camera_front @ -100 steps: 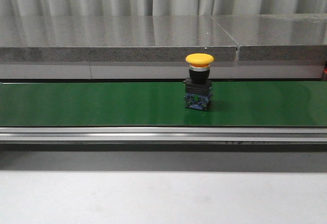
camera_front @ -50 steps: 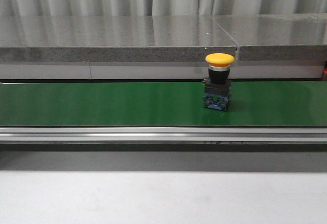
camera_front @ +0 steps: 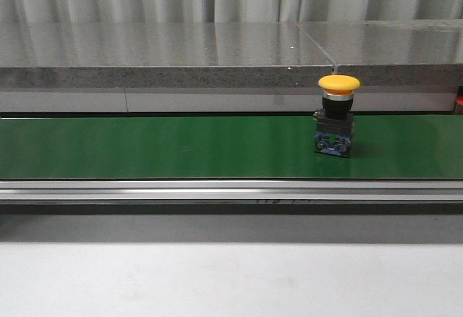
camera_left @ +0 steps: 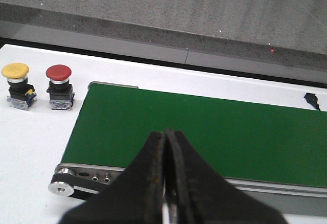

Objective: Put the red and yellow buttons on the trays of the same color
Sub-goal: 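Move the right gripper over the yellow button at the belt end, then grasp the yellow button with the right gripper and carry it to the yellow tray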

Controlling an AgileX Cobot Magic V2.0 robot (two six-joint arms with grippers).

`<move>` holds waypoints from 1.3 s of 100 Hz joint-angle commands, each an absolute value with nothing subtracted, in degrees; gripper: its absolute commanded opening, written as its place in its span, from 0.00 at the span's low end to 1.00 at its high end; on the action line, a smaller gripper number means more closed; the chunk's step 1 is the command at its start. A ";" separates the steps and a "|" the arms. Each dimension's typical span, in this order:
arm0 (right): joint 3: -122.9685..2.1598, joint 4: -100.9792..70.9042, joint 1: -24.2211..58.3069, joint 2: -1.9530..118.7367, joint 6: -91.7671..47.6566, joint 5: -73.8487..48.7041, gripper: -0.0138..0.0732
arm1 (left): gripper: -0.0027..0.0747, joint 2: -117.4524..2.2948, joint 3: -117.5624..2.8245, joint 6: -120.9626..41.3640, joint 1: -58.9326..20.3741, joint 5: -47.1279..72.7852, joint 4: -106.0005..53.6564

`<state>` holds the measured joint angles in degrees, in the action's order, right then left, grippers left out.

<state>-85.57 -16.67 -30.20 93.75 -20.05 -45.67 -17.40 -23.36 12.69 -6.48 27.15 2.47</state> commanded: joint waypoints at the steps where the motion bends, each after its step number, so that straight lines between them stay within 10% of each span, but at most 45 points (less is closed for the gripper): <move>1: -81.80 -18.04 -27.84 86.70 -22.02 -42.96 0.89 | 0.01 -17.80 -24.99 12.77 -6.86 22.74 2.18; 52: -55.58 -18.06 -10.77 66.32 -23.28 -43.43 0.89 | 0.01 -17.80 -24.99 12.77 -6.86 22.74 2.18; 130: -57.65 -18.23 3.00 77.92 -29.18 -37.73 0.89 | 0.01 -17.80 -24.99 12.77 -6.86 22.74 2.18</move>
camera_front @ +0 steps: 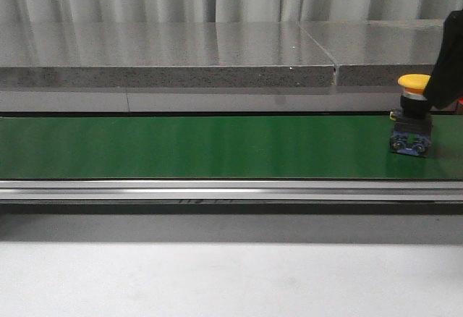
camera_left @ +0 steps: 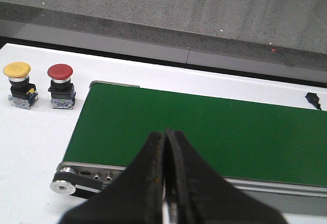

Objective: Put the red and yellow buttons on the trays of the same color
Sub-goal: 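Grasp the yellow button with the right gripper and carry it to the yellow tray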

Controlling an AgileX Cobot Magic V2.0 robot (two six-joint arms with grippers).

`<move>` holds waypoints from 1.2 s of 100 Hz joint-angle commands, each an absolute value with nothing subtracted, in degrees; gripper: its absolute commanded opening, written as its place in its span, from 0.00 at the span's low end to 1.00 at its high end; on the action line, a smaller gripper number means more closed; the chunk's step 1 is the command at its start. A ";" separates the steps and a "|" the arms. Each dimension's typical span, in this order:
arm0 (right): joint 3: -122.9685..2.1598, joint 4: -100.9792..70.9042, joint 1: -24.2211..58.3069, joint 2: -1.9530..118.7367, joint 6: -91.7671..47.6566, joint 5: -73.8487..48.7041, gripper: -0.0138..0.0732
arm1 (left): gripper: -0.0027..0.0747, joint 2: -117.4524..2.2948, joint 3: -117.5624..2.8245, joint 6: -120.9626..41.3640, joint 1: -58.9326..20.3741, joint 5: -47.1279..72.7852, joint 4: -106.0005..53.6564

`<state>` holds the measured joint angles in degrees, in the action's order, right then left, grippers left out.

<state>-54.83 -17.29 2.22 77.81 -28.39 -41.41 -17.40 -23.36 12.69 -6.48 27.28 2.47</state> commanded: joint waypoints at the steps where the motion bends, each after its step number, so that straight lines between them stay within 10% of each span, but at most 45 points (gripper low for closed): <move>1: -57.84 -18.23 3.06 78.05 -29.18 -37.40 0.89 | 0.01 -17.80 -24.99 12.77 -6.86 22.74 2.18; 34: -59.75 -18.18 3.28 84.27 -29.18 -34.92 0.84 | 0.01 -17.80 -24.99 12.77 -6.86 22.74 2.18; 67: -60.40 -17.65 3.01 83.05 -29.09 -37.13 0.25 | 0.01 -17.80 -24.99 12.77 -6.86 22.74 2.18; 120: -63.19 -17.15 -24.58 72.20 -18.02 -38.05 0.25 | 0.01 -17.80 -24.99 12.77 -6.86 22.74 2.18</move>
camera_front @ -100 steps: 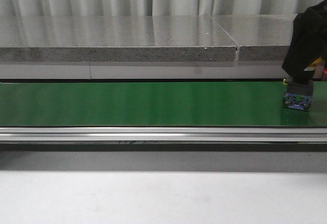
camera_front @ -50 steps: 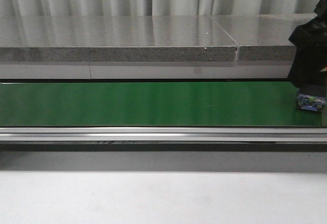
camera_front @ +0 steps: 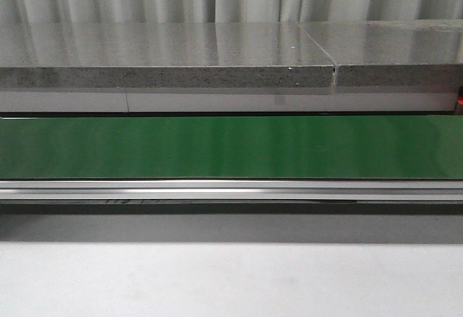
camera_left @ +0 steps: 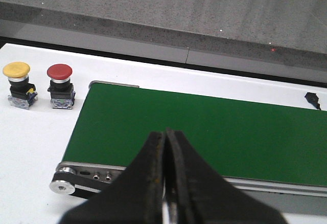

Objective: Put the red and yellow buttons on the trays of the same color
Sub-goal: 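Grasp the yellow button with the right gripper and carry it to the yellow tray, then lower the yellow button into the yellow tray and open the right gripper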

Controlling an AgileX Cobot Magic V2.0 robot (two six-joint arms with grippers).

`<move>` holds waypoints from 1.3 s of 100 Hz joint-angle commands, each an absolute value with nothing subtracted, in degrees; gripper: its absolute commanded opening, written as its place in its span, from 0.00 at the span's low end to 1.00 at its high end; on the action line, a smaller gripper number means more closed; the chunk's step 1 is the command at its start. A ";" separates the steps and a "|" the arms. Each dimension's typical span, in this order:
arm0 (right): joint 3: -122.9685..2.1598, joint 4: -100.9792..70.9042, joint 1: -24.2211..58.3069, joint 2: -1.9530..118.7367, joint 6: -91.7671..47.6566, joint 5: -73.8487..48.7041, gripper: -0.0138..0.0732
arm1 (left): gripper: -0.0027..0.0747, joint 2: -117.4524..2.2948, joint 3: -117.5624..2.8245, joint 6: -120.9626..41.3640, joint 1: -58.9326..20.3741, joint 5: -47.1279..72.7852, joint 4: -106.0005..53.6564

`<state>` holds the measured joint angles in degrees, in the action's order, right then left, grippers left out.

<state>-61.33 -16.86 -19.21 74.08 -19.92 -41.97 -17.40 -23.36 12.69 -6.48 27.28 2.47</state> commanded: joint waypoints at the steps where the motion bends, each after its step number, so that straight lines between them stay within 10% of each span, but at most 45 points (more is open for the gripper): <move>1: -63.19 -17.15 -25.07 72.20 -17.89 -37.82 0.25 | 0.01 -17.80 -24.99 12.77 -6.86 22.74 2.18; 41: -63.19 -17.20 -43.16 77.74 -13.47 -26.61 0.25 | 0.01 -17.80 -24.99 12.77 -6.86 22.74 2.18; 130: -63.10 -17.25 -45.26 97.56 -13.47 -25.02 0.25 | 0.01 -17.80 -24.99 12.77 -6.86 22.74 2.18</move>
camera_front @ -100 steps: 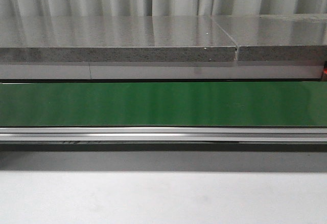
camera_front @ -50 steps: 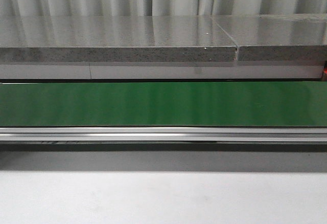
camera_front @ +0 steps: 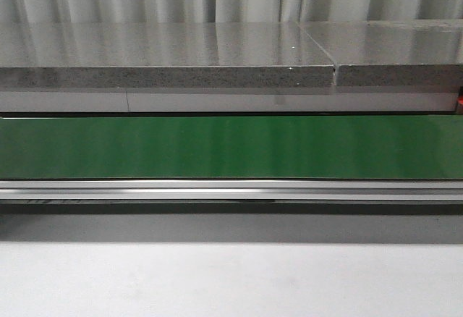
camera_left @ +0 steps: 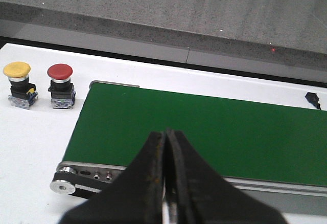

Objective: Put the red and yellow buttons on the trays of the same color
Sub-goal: 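Lower the yellow button into the yellow tray and open the right gripper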

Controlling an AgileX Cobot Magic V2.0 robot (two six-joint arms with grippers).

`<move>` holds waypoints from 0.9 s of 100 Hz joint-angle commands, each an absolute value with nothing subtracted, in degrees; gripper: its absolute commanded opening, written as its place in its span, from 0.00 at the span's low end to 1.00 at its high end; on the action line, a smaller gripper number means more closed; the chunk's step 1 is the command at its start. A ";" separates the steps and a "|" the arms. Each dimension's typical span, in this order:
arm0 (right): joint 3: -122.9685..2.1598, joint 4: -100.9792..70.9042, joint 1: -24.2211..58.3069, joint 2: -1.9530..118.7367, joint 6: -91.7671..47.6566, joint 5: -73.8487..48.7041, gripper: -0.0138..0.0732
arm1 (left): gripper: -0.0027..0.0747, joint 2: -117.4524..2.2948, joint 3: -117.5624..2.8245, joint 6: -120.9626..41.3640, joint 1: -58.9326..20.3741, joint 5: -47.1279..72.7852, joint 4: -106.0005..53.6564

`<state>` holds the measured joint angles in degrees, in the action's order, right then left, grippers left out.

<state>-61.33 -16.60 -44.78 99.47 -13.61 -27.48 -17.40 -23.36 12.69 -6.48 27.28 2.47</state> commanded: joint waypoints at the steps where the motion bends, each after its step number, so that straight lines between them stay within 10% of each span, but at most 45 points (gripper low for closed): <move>1: -63.10 -17.31 -45.26 97.62 -13.47 -25.02 0.25 | 0.01 -17.80 -24.99 12.77 -6.86 22.74 2.18; 90: -63.10 -17.71 -45.26 98.99 -13.47 -27.65 0.30 | 0.01 -17.80 -24.99 12.77 -6.86 22.74 2.18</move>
